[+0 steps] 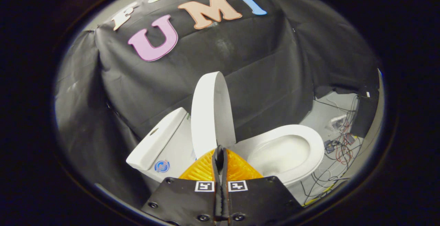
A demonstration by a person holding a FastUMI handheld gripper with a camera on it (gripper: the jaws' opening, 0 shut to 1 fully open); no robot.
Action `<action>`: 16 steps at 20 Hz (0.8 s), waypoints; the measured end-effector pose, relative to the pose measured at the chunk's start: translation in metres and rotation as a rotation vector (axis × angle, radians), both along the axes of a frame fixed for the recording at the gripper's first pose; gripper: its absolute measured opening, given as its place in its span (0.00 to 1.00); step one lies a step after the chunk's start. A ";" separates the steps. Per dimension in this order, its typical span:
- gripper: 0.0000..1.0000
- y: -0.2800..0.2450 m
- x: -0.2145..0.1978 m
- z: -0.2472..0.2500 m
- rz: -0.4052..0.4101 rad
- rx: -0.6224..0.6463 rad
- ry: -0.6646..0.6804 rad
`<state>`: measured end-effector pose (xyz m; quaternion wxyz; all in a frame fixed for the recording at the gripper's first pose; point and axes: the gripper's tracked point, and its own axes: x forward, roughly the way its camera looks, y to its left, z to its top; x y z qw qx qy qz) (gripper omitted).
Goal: Open the toilet lid.
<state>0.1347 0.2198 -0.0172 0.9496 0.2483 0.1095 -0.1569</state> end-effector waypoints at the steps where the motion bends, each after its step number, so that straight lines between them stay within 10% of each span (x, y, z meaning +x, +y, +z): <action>1: 0.00 0.003 0.001 0.000 0.006 -0.011 0.002; 16: 0.01 0.072 0.044 0.022 0.130 -0.153 0.020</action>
